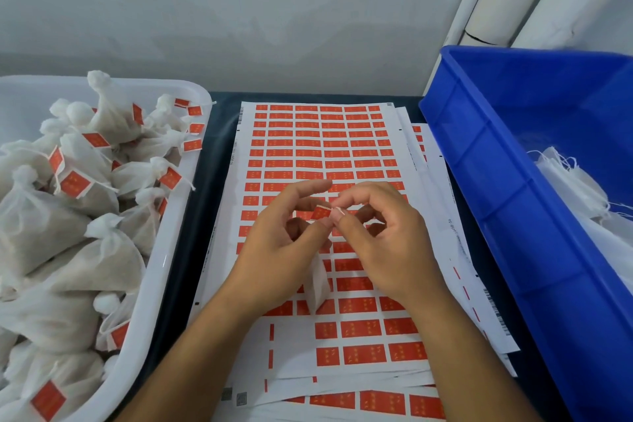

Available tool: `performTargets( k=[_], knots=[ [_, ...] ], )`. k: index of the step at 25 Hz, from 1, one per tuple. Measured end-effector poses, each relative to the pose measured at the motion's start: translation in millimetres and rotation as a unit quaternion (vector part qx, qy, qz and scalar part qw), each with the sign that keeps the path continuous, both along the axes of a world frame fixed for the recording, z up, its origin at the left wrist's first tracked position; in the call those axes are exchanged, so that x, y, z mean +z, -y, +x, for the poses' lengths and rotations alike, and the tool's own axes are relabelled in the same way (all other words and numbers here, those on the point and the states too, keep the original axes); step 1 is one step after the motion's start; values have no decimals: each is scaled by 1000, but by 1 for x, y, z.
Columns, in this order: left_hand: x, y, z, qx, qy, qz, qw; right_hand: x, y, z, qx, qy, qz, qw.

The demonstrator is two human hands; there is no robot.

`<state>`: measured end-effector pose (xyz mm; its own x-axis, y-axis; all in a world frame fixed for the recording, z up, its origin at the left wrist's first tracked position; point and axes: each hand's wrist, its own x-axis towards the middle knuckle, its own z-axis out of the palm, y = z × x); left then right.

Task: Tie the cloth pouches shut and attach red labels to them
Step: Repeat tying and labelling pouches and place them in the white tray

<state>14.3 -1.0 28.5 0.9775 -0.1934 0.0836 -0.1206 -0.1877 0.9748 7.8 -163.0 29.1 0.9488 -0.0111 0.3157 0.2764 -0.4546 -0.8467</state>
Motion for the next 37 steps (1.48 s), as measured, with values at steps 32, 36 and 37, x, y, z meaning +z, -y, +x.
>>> performTargets(
  k=[32, 36, 37],
  knots=[
    [-11, 14, -7, 153, 238, 182, 942, -3, -10, -6, -92, -12, 159, 983],
    [-11, 14, -6, 175, 225, 164, 945, -2, -10, -6, -80, -12, 161, 984],
    [-10, 14, -6, 180, 221, 159, 945, -2, -10, -6, -73, -11, 158, 985]
  ],
)
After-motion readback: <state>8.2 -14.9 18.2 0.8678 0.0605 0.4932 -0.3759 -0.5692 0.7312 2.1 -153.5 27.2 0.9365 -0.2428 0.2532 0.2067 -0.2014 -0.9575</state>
